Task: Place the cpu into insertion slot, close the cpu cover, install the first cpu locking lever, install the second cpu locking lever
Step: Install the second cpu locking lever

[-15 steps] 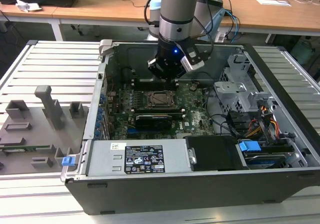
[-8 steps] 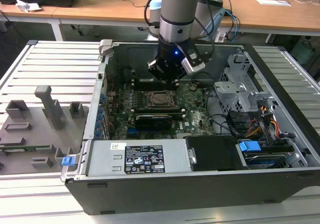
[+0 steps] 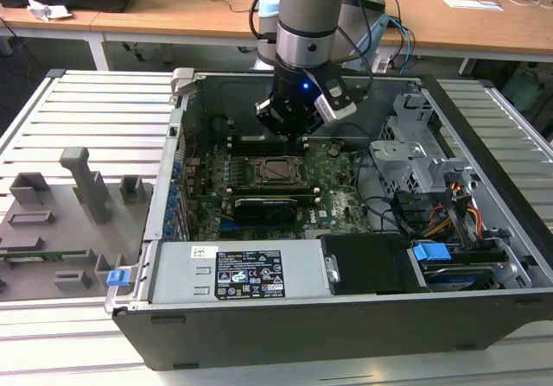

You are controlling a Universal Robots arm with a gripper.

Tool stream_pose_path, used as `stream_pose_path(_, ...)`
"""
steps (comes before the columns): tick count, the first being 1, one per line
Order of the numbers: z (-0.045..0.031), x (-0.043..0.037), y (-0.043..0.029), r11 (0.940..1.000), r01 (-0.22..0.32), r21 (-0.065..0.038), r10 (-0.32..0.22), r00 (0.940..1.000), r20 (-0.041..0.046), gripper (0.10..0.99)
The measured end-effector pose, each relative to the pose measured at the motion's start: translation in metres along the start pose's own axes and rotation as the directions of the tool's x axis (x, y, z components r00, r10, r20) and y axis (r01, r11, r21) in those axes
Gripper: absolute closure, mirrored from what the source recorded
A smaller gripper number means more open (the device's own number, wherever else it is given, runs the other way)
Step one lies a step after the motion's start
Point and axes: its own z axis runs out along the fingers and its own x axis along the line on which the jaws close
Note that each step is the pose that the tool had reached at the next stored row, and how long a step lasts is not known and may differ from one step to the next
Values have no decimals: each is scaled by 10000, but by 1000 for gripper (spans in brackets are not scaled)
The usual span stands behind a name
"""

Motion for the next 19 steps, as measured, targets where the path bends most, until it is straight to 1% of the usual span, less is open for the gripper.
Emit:
stream_pose_path(1, -1, 1, -20, 10000, 0, 0, 0, 10000, 0, 980)
stream_pose_path(3, -7, 7, -112, 10000, 1, 1, -1, 10000, 0, 980)
stream_pose_path(4, -9, 9, -144, 10000, 0, 1, 0, 10000, 0, 980)
stream_pose_path(5, -12, 13, -196, 10000, 0, 0, 0, 10000, 0, 980)
stream_pose_path(10, -21, 21, -327, 10000, 1, -6, -1, 10000, 0, 980)
stream_pose_path(14, -23, 25, -388, 10000, 0, -17, 0, 10000, 1, 980)
stream_pose_path(19, -24, 28, -419, 10000, 1, -16, -1, 10000, 0, 980)
